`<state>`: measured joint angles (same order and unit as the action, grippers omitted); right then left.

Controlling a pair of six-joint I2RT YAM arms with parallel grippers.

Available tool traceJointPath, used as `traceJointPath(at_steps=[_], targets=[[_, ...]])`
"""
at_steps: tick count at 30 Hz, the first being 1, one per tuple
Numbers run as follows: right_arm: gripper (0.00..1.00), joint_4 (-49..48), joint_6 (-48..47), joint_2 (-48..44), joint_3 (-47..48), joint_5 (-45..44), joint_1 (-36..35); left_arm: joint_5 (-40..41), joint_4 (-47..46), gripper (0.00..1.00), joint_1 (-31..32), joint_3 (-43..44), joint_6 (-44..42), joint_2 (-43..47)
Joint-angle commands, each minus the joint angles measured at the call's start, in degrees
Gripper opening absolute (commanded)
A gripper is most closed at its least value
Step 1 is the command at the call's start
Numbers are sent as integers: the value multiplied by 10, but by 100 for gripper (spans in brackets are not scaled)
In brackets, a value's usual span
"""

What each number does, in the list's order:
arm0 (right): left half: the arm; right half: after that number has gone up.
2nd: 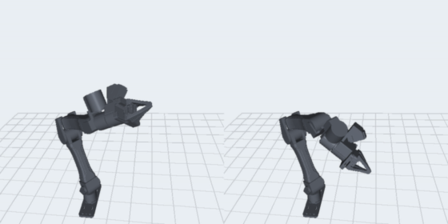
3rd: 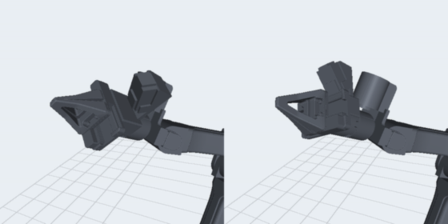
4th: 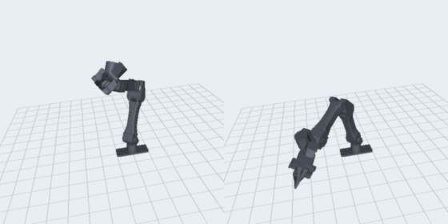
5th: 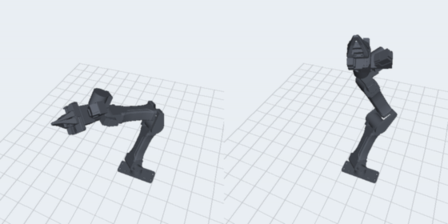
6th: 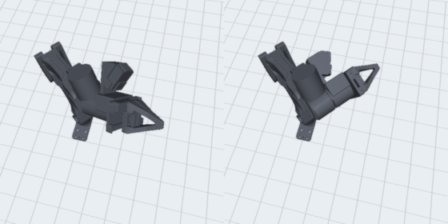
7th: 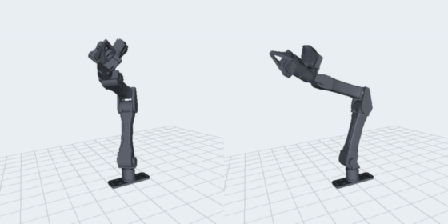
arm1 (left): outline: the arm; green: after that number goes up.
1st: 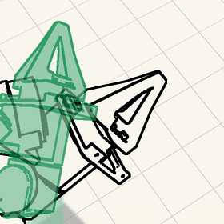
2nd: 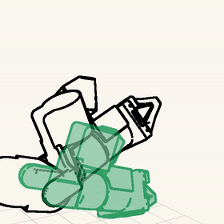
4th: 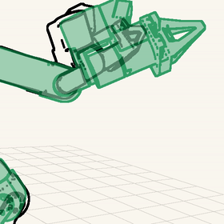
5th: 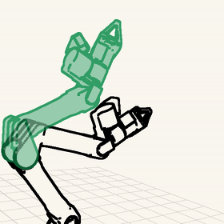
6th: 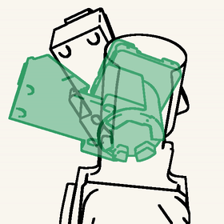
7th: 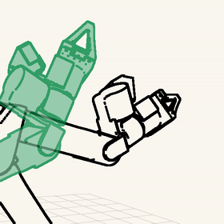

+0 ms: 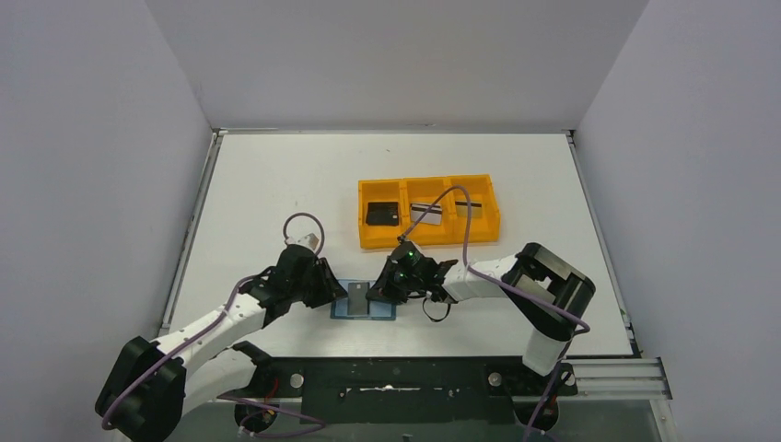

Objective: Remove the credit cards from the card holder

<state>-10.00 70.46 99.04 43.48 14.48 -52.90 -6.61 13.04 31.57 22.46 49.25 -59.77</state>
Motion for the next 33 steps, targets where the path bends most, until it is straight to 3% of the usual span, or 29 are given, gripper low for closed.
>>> traceJointPath(at_steps=[1,5,8,15,33], targets=[[2,14,6,10,6,-16,-1,-58,-61,30,4,36,-6,25],[2,18,6,10,6,-17,2,-125,-155,31,4,10,14,-12],[2,16,5,10,4,-17,2,-131,-172,31,12,5,22,-52],[3,-9,7,5,-3,-5,3,46,38,21,20,43,-7,-95],[4,-52,21,-35,-44,17,21,54,27,13,21,28,-10,-109]])
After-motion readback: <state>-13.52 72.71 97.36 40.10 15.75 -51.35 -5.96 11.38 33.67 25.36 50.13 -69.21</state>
